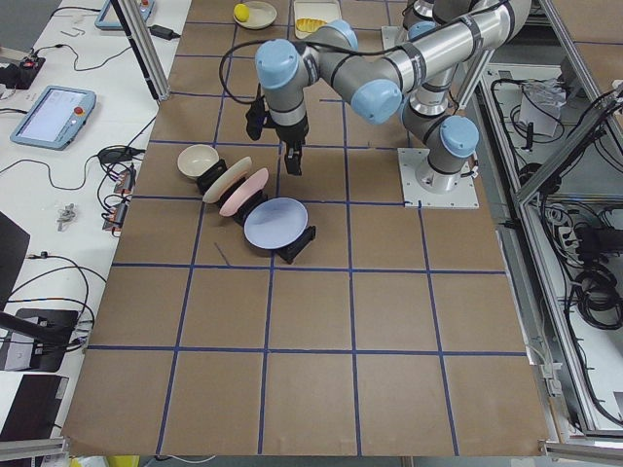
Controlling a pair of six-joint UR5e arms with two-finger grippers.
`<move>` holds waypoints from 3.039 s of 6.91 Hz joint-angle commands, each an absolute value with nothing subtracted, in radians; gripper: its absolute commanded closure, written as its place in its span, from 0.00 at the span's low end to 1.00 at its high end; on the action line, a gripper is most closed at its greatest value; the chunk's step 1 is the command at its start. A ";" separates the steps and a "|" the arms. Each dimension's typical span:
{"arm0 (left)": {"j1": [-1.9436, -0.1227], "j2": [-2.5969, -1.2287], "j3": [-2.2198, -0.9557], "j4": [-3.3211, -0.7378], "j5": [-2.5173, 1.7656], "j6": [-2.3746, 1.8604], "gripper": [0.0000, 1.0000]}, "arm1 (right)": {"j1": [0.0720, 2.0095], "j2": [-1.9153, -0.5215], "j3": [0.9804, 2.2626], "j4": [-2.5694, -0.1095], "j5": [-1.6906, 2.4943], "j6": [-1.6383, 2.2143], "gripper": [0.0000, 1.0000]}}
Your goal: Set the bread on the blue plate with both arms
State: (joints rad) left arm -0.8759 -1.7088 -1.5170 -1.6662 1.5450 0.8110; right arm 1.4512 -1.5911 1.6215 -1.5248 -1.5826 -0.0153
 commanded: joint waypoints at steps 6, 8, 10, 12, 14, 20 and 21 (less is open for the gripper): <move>-0.822 -2.174 -1.396 -1.459 1.482 0.979 0.01 | 1.115 -1.454 2.213 -2.355 -1.574 -0.362 0.08; -0.842 -2.203 -1.391 -1.408 1.494 0.988 0.17 | 1.062 -1.436 2.220 -2.374 -1.572 -0.362 0.08; -0.842 -2.210 -1.379 -1.413 1.508 0.989 0.49 | 1.057 -1.405 2.226 -2.387 -1.571 -0.359 0.11; -0.844 -2.201 -1.376 -1.419 1.509 0.982 0.81 | 1.057 -1.372 2.224 -2.407 -1.530 -0.359 0.17; -0.850 -2.181 -1.374 -1.419 1.497 0.959 0.82 | 1.057 -1.365 2.220 -2.411 -1.520 -0.359 0.41; -0.838 -2.045 -1.390 -1.543 1.509 0.969 0.85 | 1.072 -1.579 2.107 -2.106 -1.509 -0.437 0.99; -0.841 -1.981 -1.410 -1.616 1.512 0.960 0.85 | 1.074 -1.671 2.070 -1.957 -1.511 -0.434 0.99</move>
State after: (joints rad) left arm -0.8403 -2.0492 -1.3855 -1.5430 1.5095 0.9662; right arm 1.0705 -1.5523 2.1161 -2.1426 -1.5095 -0.4390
